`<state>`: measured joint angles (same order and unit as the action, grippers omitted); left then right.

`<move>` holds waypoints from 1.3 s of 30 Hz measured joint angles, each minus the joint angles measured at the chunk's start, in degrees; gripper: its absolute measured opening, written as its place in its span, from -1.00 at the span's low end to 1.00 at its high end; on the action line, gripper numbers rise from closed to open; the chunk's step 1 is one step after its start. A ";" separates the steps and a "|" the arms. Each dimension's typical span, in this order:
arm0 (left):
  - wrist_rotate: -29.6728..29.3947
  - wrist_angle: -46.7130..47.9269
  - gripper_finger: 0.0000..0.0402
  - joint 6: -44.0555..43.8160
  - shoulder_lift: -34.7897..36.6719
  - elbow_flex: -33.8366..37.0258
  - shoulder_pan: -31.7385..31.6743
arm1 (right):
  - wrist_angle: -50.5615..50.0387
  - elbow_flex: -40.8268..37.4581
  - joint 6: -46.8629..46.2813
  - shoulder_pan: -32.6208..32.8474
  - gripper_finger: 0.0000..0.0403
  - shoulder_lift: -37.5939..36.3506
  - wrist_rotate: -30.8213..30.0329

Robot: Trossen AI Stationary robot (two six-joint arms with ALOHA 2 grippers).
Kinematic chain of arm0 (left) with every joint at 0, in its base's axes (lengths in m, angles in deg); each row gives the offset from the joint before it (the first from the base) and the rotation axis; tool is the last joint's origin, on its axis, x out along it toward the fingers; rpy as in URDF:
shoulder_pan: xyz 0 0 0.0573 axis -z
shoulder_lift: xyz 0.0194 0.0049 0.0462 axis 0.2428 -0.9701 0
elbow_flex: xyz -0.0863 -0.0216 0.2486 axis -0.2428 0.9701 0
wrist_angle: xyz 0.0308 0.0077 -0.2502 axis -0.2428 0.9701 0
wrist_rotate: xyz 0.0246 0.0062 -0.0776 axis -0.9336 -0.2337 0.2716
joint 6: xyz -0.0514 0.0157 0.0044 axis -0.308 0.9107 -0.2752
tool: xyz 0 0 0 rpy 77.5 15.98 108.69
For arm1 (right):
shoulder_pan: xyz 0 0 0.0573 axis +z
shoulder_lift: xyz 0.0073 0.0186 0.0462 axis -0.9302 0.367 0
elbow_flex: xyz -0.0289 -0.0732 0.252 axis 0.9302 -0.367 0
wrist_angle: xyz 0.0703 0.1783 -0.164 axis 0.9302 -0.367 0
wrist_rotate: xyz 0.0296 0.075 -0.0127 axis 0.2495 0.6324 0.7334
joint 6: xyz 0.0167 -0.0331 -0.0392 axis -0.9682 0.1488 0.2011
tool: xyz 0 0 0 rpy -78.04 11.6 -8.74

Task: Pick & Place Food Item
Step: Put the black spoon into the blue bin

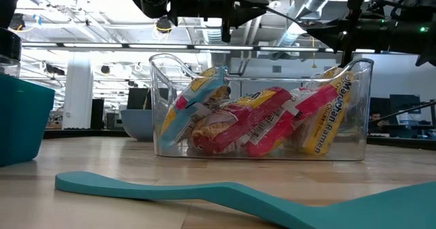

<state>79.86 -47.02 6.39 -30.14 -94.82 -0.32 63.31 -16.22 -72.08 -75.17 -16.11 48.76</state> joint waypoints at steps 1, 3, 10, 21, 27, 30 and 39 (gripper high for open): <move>0.00 -0.02 -0.55 0.00 0.00 0.00 0.00 | -0.01 0.00 0.00 0.00 -0.99 0.00 0.00; 0.00 -0.02 -0.55 0.10 0.00 0.00 0.01 | 0.01 0.00 0.00 0.00 -0.99 0.00 0.00; -0.19 -0.03 -0.57 1.09 0.00 0.00 0.02 | -0.25 0.00 0.00 0.00 -0.99 0.00 -0.04; -0.48 -0.04 -0.97 1.49 0.00 0.00 0.02 | -0.40 0.00 -0.22 0.00 -0.99 0.00 -0.26; -0.48 0.09 -0.98 1.43 0.00 0.00 0.02 | -0.87 0.00 -0.48 -0.02 -0.97 0.00 -0.21; -0.50 0.15 -0.98 1.25 0.00 0.00 0.02 | -1.06 0.00 -0.44 -0.02 -0.91 0.00 -0.05; -0.48 0.09 -0.99 1.21 0.00 0.00 0.02 | -1.18 0.00 -0.44 -0.02 -0.76 0.00 -0.02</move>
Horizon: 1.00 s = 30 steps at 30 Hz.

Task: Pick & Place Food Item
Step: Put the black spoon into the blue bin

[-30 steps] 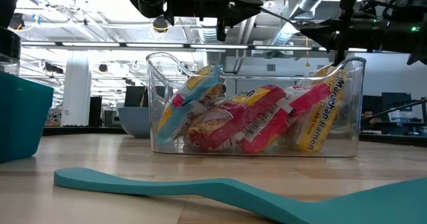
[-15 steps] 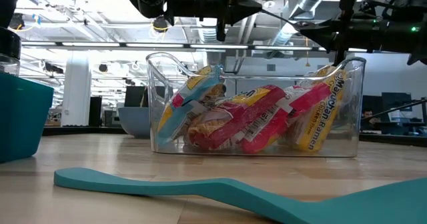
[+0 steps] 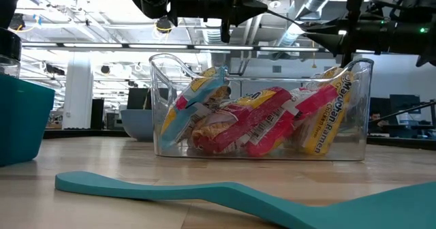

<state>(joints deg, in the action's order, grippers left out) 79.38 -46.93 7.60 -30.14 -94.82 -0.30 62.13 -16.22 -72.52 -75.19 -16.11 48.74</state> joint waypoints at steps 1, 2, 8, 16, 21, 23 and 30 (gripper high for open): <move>0.00 0.00 -0.99 0.01 0.00 0.00 0.00 | -0.14 0.01 0.00 0.00 -0.74 0.00 0.00; 0.00 0.00 -0.99 0.01 0.00 0.00 0.01 | -0.38 0.00 0.04 0.00 -0.73 0.00 0.00; 0.00 0.44 -0.99 0.03 0.00 0.02 -0.09 | -2.67 0.02 0.49 0.00 -0.61 0.00 0.00; 0.04 1.71 -0.99 -0.01 0.00 0.02 -1.47 | -5.28 0.02 1.99 0.00 -0.46 0.02 0.47; 0.04 2.76 -0.99 -0.01 0.00 0.02 -2.13 | -8.01 0.02 2.03 -0.02 -0.44 0.02 2.77; 0.03 2.80 -0.99 -0.01 0.00 0.02 -2.21 | -8.85 0.02 2.16 -0.04 -0.44 0.02 3.44; 0.06 3.43 -0.99 -0.01 0.00 0.02 -2.30 | -12.84 0.01 3.50 -0.46 -0.44 0.00 4.64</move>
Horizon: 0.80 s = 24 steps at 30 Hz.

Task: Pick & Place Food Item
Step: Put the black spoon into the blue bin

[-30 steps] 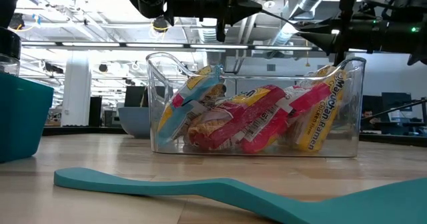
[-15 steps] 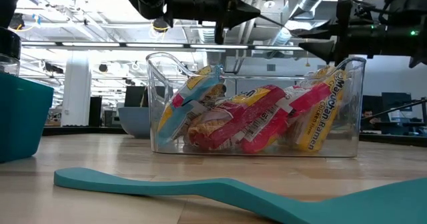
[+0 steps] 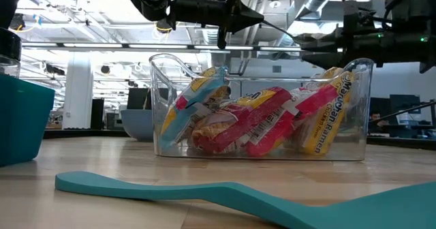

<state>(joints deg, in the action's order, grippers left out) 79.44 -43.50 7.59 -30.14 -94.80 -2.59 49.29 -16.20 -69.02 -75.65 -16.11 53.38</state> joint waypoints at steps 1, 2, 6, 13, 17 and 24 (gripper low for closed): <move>0.01 0.36 -0.99 0.00 0.00 0.00 -0.13 | -0.41 -0.01 0.02 -0.18 -0.44 0.00 0.14; 0.03 0.75 -0.99 0.02 0.00 0.00 -0.18 | -1.16 0.00 0.02 -0.27 -0.44 0.00 0.14; 0.00 3.29 -0.99 0.75 1.14 -0.07 -0.55 | -4.61 0.00 0.09 -0.48 -0.44 0.00 0.13; -0.26 14.91 -0.99 4.88 6.86 -0.07 -0.55 | -6.31 -0.02 1.51 -0.69 -0.44 -0.94 1.77; -0.26 20.89 -0.99 6.59 9.38 -0.07 -0.55 | -8.91 -0.02 1.51 -2.02 -0.44 -2.55 3.65; -0.52 30.60 -0.99 9.89 10.51 -0.04 -0.55 | -12.48 -0.02 3.94 -3.82 -0.44 -6.43 5.54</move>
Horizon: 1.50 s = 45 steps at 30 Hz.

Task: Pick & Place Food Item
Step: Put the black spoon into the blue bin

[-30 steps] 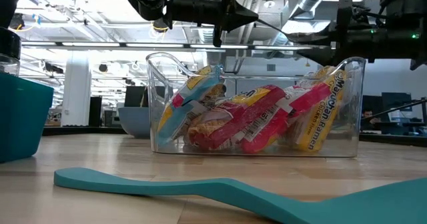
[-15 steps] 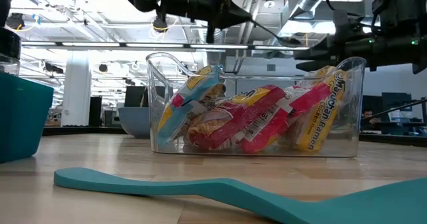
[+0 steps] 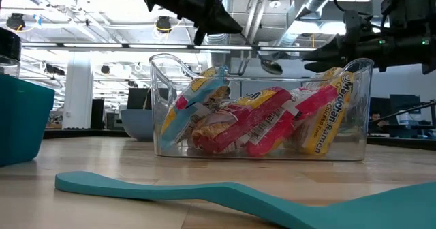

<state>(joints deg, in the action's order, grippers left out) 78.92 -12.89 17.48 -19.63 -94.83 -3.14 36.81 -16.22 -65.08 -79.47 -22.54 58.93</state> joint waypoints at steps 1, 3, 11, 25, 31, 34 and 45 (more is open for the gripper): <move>-0.01 0.55 -0.99 0.83 0.00 0.01 0.00 | -0.20 0.00 0.85 -0.15 -0.44 -0.45 0.20; 0.00 0.72 -0.99 2.07 -0.11 0.01 0.06 | -0.47 0.00 2.78 -0.54 -0.44 -0.89 0.54; 0.03 0.90 -0.99 2.63 -0.48 0.01 0.11 | -16.62 8.89 10.61 -2.56 -0.44 -0.42 3.73; 0.09 0.50 -0.99 6.95 -4.82 0.04 1.77 | -41.59 29.14 20.43 -3.41 -0.44 6.76 9.07; 1.18 -1.64 -0.99 8.21 -5.06 -0.01 2.31 | -41.57 29.55 24.38 -3.41 -0.44 10.28 9.46; 1.19 -0.98 -0.99 8.21 -5.68 0.06 2.65 | -39.67 29.55 25.91 -3.24 -0.44 11.23 9.75; 1.38 -4.11 -0.99 8.21 -7.21 0.01 3.41 | -36.06 29.62 28.73 -3.28 -0.44 12.40 14.03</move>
<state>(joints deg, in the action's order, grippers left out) 80.30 -17.01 25.69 -26.84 -94.82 0.28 0.75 13.39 -36.35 -82.75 -10.14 72.96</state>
